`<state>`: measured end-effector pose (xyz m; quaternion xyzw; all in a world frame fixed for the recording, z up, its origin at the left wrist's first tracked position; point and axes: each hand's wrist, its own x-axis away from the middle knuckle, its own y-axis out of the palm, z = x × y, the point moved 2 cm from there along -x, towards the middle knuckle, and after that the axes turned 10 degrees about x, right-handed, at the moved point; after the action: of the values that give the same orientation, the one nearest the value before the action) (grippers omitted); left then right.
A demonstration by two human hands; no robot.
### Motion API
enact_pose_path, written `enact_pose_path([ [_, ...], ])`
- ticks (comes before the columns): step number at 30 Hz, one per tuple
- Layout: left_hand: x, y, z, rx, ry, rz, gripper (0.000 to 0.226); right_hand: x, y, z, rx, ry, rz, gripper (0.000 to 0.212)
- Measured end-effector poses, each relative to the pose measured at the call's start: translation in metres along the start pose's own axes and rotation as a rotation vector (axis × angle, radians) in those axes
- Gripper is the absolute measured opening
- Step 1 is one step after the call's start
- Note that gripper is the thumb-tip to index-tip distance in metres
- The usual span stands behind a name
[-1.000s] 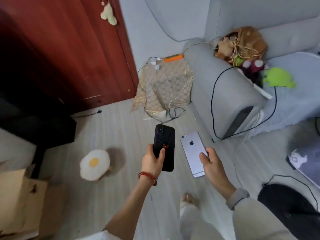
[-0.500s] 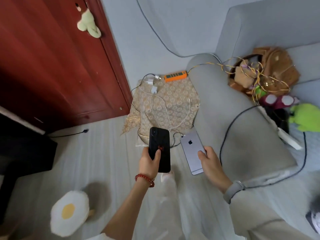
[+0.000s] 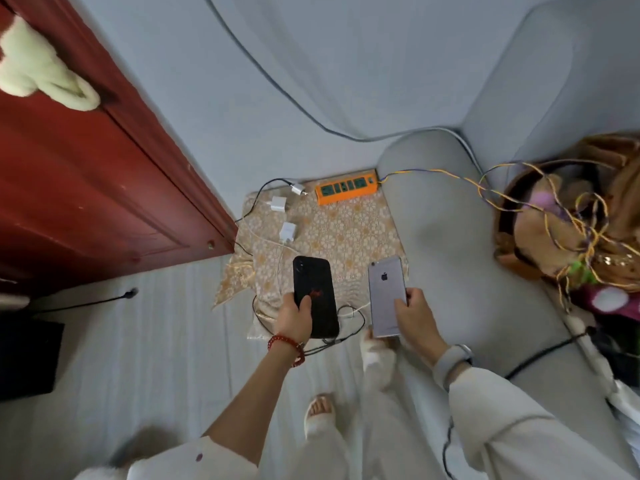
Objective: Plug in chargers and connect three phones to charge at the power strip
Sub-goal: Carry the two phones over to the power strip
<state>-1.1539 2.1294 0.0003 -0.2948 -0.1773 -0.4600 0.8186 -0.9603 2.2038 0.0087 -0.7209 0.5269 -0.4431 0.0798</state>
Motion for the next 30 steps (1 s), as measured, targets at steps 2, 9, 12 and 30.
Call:
enact_pose_path([
  [2, -0.037, 0.023, 0.005, 0.025, -0.053, -0.012, 0.029, -0.049, 0.0, -0.007, 0.03, 0.032, -0.058, 0.014],
  [9, -0.161, 0.108, 0.006, 0.132, -0.23, 0.051, 0.028, -0.207, 0.008, -0.008, 0.228, 0.094, -0.19, 0.024],
  [12, -0.195, 0.135, 0.001, 0.126, -0.268, 0.044, 0.026, -0.249, 0.017, -0.005, 0.239, 0.099, -0.221, 0.031],
  [30, -0.232, 0.174, -0.007, -0.508, -0.14, 0.042, 0.038, -0.278, 0.044, -0.004, 0.677, -0.097, -0.169, 0.059],
])
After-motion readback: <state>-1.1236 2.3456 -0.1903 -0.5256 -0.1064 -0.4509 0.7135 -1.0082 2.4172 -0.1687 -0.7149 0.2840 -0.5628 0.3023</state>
